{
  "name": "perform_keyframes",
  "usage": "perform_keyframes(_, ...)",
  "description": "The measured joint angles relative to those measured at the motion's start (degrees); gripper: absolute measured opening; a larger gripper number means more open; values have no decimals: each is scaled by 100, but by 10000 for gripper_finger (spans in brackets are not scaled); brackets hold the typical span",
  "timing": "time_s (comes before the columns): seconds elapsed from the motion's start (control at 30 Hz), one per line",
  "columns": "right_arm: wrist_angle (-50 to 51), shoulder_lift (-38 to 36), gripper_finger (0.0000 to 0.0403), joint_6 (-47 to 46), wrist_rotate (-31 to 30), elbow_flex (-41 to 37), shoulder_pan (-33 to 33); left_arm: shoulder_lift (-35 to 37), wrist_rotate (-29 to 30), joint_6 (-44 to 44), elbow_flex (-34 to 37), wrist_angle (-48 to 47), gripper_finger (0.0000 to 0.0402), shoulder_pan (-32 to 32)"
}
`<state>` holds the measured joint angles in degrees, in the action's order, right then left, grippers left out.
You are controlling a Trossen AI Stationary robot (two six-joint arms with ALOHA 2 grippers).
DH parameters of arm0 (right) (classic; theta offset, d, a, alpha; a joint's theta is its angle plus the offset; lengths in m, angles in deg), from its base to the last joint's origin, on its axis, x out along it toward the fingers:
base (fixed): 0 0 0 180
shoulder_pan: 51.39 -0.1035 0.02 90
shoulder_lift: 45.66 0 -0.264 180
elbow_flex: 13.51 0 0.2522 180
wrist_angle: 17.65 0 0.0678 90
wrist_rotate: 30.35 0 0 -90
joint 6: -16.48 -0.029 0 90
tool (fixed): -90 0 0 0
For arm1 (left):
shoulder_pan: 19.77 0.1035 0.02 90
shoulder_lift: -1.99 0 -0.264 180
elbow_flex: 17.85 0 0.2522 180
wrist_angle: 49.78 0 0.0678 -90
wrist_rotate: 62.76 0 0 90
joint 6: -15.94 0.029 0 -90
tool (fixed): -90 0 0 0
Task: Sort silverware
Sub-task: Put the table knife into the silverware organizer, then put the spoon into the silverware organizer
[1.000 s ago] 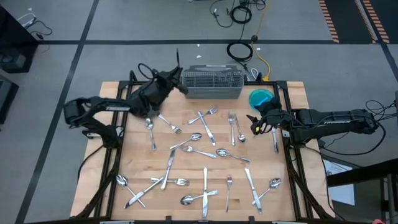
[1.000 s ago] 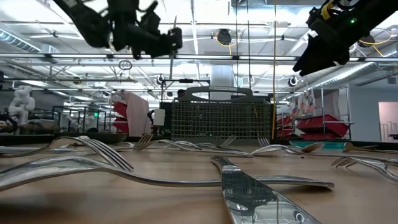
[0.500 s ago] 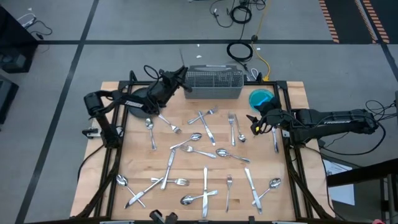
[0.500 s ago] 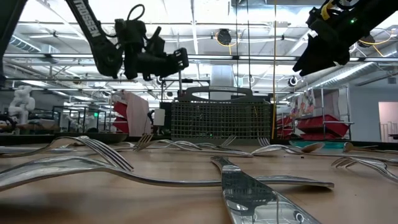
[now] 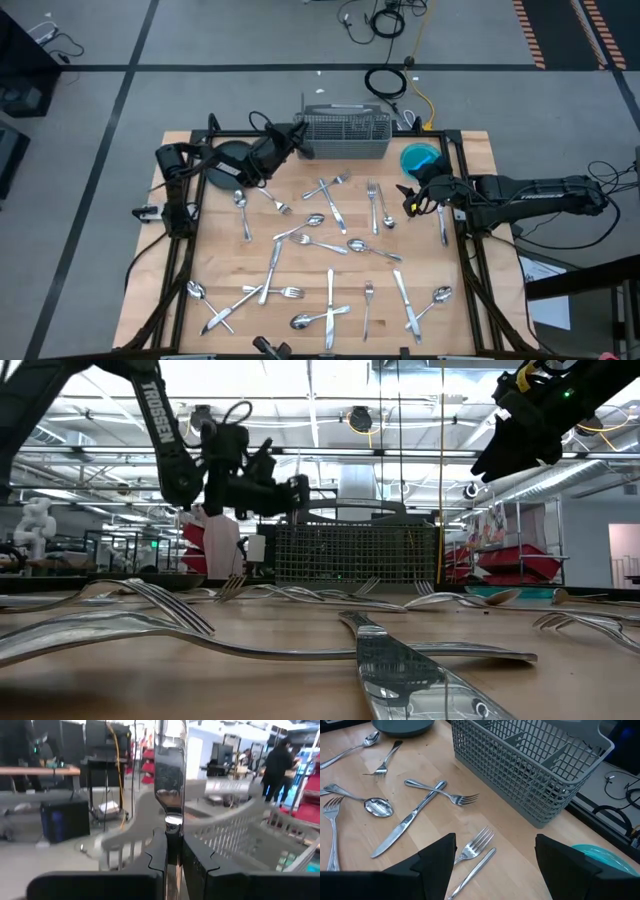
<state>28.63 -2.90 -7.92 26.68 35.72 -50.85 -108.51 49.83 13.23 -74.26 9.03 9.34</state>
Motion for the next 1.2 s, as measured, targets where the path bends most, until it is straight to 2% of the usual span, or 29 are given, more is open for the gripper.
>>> perform_keyframes(0.27, 2, 0, 258, 2, 0, 0, -1, -159, 206, -104, -10, 3, 44, -68)
perform_keyframes(0.53, 4, 2, 260, 20, -2, 0, 1, -62, 204, -75, -22, -496, 173, -72)
perform_keyframes(0.67, 4, 2, 262, 15, -2, 0, 0, 42, 167, 44, -23, -777, 203, -106)
perform_keyframes(0.8, 2, 0, 262, 2, 0, 0, 1, 313, 175, 425, 7, -1117, 210, -193)
perform_keyframes(0.93, 2, 0, 262, 23, 0, 0, -1, 1051, 207, 440, 12, -1747, 211, -273)
perform_keyframes(1.03, 3, 2, 262, 50, 0, 0, 0, 1861, 270, 475, 7, -2709, 212, -403)
perform_keyframes(1.1, 2, 2, 262, 51, 0, 0, -1, 2545, 491, 452, 1, -3578, 212, -560)
perform_keyframes(1.2, 2, 0, 263, 48, 0, 0, -1, 3665, 930, 322, -189, -5628, 212, -924)
